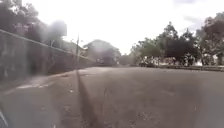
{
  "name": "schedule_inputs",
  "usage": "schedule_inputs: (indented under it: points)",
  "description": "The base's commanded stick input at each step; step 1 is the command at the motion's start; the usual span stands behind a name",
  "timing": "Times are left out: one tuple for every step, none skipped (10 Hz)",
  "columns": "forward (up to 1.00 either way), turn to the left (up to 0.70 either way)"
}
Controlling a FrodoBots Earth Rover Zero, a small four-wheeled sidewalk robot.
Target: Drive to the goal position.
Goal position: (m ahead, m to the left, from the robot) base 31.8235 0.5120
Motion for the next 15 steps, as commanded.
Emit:
schedule_inputs:
  points:
    - [1.0,0.0]
    - [1.0,0.0]
    - [1.0,0.0]
    - [1.0,0.0]
    - [1.0,0.0]
    - [1.0,0.0]
    - [1.0,0.0]
    - [1.0,0.0]
    - [1.0,0.0]
    - [1.0,0.0]
    - [1.0,0.0]
    - [1.0,0.0]
    - [1.0,0.0]
    - [1.0,0.0]
    - [1.0,0.0]
